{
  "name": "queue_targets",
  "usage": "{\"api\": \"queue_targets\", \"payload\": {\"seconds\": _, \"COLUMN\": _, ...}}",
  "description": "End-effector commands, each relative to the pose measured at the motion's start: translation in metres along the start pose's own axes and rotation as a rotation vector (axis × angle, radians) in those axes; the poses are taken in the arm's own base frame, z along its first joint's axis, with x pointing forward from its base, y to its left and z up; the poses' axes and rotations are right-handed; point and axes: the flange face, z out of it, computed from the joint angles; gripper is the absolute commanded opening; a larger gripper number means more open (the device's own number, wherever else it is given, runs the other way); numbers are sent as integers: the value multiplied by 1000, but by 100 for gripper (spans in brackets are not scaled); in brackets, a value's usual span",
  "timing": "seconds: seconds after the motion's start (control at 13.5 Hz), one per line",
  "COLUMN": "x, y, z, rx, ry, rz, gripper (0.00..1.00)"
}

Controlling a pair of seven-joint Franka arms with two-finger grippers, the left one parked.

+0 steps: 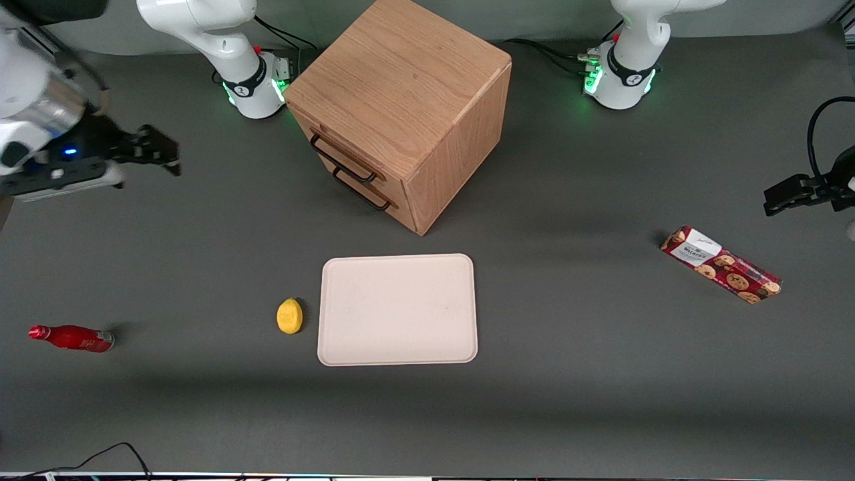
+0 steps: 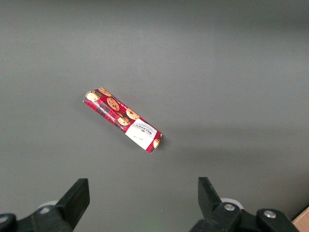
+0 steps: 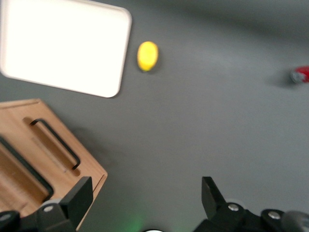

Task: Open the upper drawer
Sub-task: 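Move the right gripper toward the black handle of the upper drawer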

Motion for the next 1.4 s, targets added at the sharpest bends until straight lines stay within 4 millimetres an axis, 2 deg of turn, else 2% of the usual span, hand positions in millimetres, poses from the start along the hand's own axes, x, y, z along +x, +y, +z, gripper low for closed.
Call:
{"api": "queue_targets", "payload": {"seconds": 0.0, "x": 1, "y": -63, "z": -4, "rx": -5, "ry": -7, "rz": -112, "gripper": 100}}
{"api": "queue_targets", "payload": {"seconds": 0.07, "x": -1, "y": -90, "z": -3, "rx": -5, "ry": -9, "rz": -161, "gripper": 100}}
{"api": "queue_targets", "payload": {"seconds": 0.22, "x": -7, "y": -125, "z": -2, "rx": 30, "ry": -11, "rz": -222, "gripper": 100}}
{"api": "queue_targets", "payload": {"seconds": 0.37, "x": -10, "y": -149, "z": 1, "rx": 86, "ry": -25, "rz": -259, "gripper": 100}}
{"api": "queue_targets", "payload": {"seconds": 0.52, "x": -8, "y": -160, "z": 9, "rx": 86, "ry": -40, "rz": -278, "gripper": 100}}
{"api": "queue_targets", "payload": {"seconds": 0.66, "x": -4, "y": -162, "z": 18, "rx": 90, "ry": -57, "rz": -279, "gripper": 100}}
{"api": "queue_targets", "payload": {"seconds": 1.11, "x": 14, "y": -156, "z": 73, "rx": 218, "ry": -178, "rz": -254, "gripper": 100}}
{"api": "queue_targets", "payload": {"seconds": 1.26, "x": 16, "y": -155, "z": 99, "rx": 223, "ry": -224, "rz": -298, "gripper": 100}}
{"api": "queue_targets", "payload": {"seconds": 1.33, "x": 19, "y": -148, "z": 111, "rx": 228, "ry": -243, "rz": -313, "gripper": 100}}
